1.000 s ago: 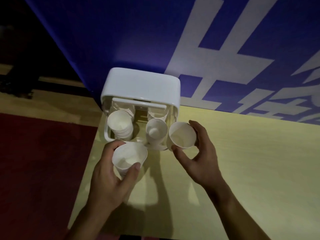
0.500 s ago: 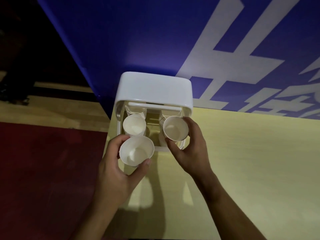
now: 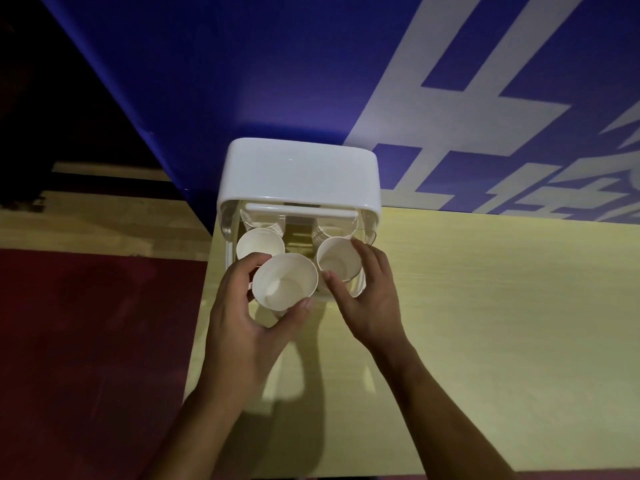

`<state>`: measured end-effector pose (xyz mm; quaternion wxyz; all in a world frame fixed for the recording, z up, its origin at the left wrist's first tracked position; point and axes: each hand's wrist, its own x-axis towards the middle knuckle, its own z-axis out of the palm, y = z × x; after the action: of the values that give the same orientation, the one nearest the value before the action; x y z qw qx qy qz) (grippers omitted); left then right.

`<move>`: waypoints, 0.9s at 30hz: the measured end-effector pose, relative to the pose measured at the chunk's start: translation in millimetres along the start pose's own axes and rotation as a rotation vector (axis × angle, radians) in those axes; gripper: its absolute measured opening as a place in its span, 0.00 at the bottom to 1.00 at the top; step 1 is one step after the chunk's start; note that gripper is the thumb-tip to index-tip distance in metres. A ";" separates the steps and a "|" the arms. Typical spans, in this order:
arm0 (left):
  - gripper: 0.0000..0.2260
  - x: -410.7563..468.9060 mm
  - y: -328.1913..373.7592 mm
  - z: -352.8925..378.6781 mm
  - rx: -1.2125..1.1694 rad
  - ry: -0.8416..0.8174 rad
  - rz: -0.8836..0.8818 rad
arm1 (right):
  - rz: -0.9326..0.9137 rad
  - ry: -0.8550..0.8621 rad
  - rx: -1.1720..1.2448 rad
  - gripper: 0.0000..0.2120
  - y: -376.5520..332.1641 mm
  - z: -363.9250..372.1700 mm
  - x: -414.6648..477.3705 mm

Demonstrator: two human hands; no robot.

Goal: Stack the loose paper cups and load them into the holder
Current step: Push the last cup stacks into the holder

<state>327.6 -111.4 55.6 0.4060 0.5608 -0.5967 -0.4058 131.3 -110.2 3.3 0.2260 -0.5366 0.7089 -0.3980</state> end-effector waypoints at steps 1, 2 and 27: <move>0.30 1.4 1.0 2.6 0.000 0.005 0.009 | 0.004 -0.010 -0.004 0.31 0.0 -0.6 -0.4; 0.30 3.6 2.8 5.4 0.003 0.005 0.023 | 0.004 -0.016 -0.012 0.31 -0.8 -2.9 -1.0; 0.32 37.6 -5.2 81.1 0.216 -0.142 0.022 | 0.154 -0.063 0.299 0.14 8.6 -28.5 6.7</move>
<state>251.6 -146.9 24.1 0.3044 0.5644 -0.6704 -0.3732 102.8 -106.4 13.7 0.3555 -0.4534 0.6732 -0.4635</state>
